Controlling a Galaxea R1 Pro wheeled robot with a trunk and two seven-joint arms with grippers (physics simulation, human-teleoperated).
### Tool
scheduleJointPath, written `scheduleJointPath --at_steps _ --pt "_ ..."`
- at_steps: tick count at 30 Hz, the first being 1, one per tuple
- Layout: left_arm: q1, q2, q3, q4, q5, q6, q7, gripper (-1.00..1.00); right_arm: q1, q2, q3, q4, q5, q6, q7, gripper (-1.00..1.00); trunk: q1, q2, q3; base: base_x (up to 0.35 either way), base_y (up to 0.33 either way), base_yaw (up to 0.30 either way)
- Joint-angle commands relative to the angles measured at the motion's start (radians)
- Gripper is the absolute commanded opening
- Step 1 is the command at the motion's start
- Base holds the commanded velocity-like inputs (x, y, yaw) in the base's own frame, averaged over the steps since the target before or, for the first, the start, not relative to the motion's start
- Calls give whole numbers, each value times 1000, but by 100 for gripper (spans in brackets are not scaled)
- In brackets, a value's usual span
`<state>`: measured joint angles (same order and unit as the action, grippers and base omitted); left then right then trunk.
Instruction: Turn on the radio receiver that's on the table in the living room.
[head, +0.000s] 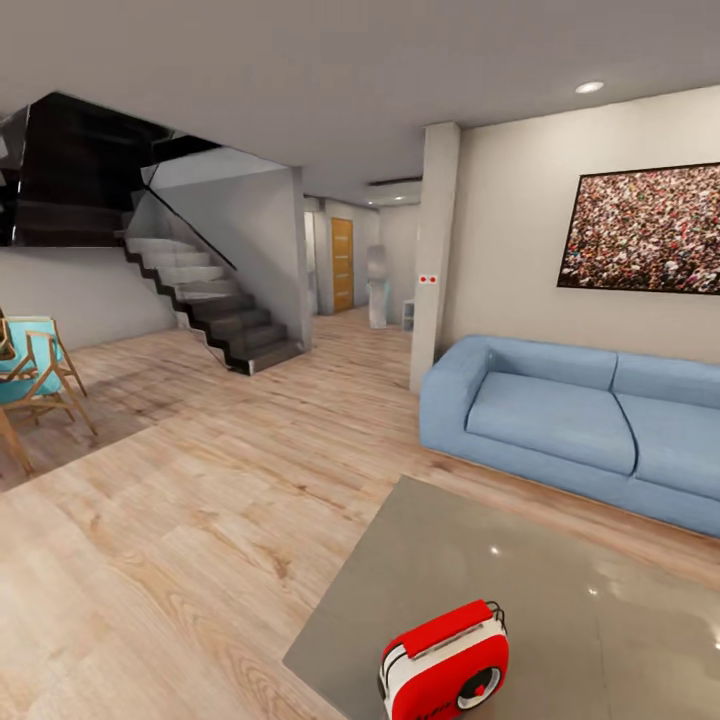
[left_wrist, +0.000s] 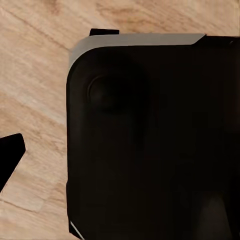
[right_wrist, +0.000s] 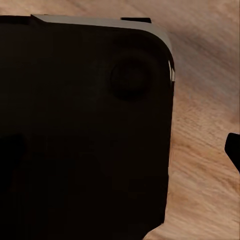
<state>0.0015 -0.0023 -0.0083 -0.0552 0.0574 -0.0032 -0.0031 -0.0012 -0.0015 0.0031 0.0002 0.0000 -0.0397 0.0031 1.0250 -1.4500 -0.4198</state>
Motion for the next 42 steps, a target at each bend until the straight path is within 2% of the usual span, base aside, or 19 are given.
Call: scheduleJointPath --at_steps 1,10,36,42 --pt "0 0 0 0 0 0 0 100 0 0 0 0 0 0 0 100 0 0 0 176 306 0" --pt "0 1 -1 0 -1 -1 0 100 0 0 0 0 -1 0 -1 100 0 0 0 167 167 -53" --pt "0 -1 0 0 1 -1 0 100 0 0 0 0 -1 0 -2 100 0 0 0 6 3 -275" --pt "0 -2 4 0 9 -1 1 100 0 0 0 0 -1 0 -1 100 0 0 0 0 0 -73"
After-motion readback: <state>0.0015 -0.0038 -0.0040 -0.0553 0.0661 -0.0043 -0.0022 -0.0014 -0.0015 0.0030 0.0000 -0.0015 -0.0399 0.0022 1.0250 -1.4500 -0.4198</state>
